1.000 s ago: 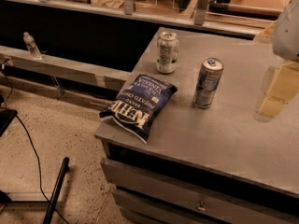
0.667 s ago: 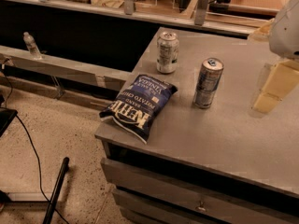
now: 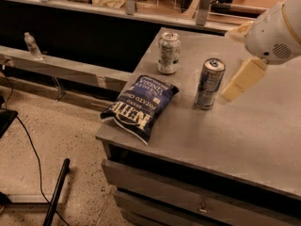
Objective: Pick redbull can
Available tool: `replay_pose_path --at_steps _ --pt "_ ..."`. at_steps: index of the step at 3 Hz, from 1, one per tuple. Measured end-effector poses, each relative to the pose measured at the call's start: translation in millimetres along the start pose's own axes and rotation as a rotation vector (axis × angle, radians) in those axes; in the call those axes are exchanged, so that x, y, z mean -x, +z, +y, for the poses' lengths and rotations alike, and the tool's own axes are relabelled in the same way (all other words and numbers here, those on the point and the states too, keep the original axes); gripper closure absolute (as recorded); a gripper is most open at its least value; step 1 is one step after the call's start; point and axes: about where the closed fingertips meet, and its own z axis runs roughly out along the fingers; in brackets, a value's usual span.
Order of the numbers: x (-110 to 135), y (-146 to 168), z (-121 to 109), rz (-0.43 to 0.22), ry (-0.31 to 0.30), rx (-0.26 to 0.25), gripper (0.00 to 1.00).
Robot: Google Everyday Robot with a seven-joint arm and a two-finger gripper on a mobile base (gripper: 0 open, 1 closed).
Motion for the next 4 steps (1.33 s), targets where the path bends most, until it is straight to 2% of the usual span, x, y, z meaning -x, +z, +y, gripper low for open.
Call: replay_pose_path --at_steps 1,2,3,4 --pt "13.6 25.5 -13.3 -0.151 0.069 0.015 0.00" --pt "14.0 42.4 -16.5 -0.230 0.131 0.045 0.00" --pt "14.6 44.0 -16.7 -0.240 0.138 0.050 0.00" --pt "6.5 40.7 -18.7 -0.269 0.131 0.031 0.00"
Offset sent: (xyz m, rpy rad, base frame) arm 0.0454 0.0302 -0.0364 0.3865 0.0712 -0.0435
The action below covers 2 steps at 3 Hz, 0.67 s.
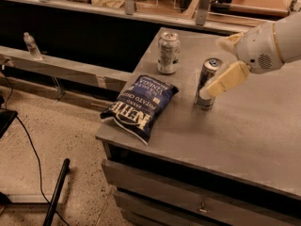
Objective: Pick redbull can
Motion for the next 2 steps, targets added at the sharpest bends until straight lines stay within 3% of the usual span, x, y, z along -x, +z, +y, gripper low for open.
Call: replay_pose_path --at_steps 1,2 --pt "-11.9 -9.0 -7.6 -0.015 -0.006 -0.044 0.00" --pt "-11.9 -9.0 -7.6 -0.015 -0.006 -0.044 0.00"
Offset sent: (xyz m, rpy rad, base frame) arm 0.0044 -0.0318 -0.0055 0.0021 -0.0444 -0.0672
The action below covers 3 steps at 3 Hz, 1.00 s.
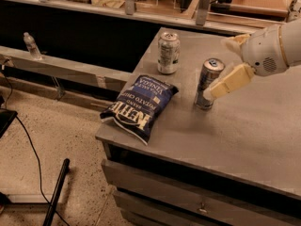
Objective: Pick redbull can
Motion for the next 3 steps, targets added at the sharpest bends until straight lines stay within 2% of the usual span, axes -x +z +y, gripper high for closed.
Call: replay_pose_path --at_steps 1,3 --pt "2.0 1.1 1.2 0.000 -0.003 0.003 0.18" --pt "5.7 3.2 3.4 -0.001 -0.010 0.008 0.65"
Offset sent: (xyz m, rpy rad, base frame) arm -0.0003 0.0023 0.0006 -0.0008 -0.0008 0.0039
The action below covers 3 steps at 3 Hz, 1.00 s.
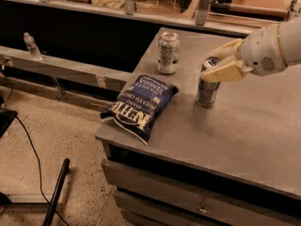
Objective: Pick redbull can
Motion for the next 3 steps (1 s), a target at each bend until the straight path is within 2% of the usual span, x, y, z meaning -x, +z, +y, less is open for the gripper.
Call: replay_pose_path --at_steps 1,2,3 --pt "4.3 2.4 3.0 0.004 -0.009 0.023 0.88" --pt "11.6 4.9 2.1 -0.002 -0.017 0.029 1.00" --pt "35.6 4.7 1.6 -0.012 -0.044 0.033 1.00"
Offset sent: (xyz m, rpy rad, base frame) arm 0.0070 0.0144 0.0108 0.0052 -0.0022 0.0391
